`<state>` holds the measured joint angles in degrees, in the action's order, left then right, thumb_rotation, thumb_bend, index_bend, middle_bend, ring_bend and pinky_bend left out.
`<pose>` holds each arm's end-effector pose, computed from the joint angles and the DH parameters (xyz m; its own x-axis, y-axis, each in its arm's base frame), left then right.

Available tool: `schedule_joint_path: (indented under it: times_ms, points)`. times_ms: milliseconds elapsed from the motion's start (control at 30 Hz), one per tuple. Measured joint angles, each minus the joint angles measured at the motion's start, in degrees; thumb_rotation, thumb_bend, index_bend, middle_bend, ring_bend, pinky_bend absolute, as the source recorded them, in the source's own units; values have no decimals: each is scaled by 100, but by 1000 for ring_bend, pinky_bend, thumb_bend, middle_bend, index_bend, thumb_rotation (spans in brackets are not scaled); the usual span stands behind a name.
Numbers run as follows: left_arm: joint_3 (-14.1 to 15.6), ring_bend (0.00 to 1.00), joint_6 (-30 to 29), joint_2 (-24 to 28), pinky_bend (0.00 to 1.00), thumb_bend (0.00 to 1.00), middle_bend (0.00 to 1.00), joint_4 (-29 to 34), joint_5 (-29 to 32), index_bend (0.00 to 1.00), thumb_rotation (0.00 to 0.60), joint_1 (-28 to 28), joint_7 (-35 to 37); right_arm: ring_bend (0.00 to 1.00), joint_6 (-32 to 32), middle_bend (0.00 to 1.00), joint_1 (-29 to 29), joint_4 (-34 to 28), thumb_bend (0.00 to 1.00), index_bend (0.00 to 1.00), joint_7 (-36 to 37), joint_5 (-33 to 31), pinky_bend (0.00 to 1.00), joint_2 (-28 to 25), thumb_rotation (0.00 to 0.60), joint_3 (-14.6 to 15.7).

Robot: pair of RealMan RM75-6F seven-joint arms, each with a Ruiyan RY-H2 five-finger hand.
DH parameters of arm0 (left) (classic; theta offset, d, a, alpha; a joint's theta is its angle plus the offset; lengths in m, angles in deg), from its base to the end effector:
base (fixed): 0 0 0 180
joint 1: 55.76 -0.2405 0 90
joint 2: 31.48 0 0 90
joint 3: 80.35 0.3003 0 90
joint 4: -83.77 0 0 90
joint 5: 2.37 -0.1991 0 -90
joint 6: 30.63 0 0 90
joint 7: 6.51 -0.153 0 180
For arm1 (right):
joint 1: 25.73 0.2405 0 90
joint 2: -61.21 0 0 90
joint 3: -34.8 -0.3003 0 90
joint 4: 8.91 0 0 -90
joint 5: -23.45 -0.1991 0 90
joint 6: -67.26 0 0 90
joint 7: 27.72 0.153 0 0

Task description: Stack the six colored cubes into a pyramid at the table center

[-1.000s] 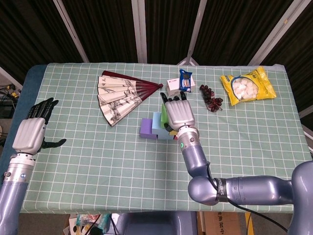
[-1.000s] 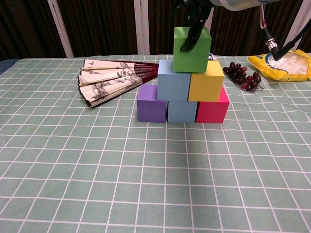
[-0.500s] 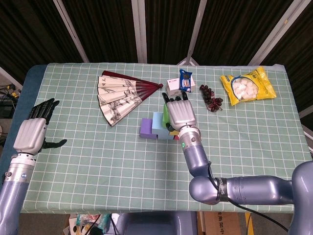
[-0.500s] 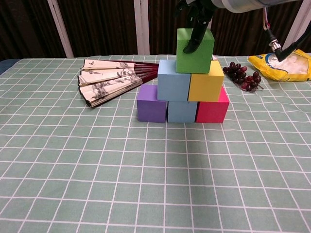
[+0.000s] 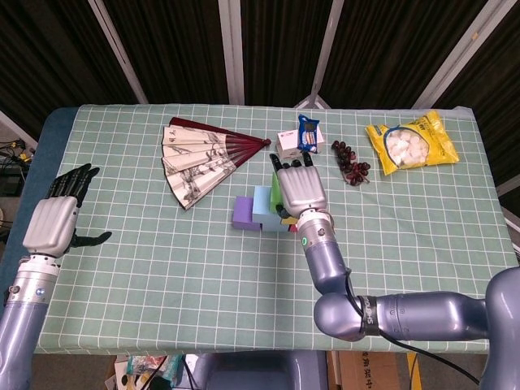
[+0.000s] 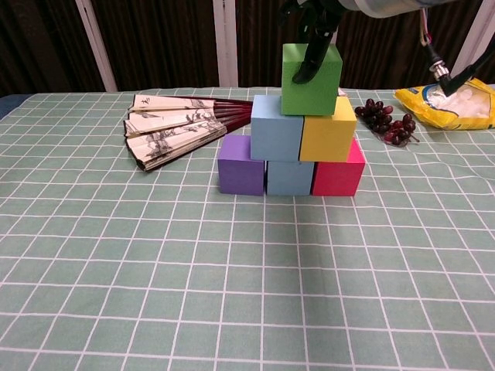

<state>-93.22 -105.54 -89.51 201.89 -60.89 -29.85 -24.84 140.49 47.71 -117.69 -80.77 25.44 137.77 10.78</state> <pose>-0.2188 0.3040 0.1954 0.2842 0.0519 0.9573 0.9585 -0.0372 -0.2826 -0.0039 -0.4257 0.0799 0.4725 -0.2786 0.8361 -0.8813 -0.1453 0.4496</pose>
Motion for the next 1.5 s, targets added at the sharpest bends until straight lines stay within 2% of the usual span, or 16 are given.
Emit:
schedule_joint_path:
  times_ms: [1500]
  points:
    - [13,0,3,5,0,29,0,5,-2,0,600,12,5,208,13,403,30,-81,408,0,45,56,0,10,600,47]
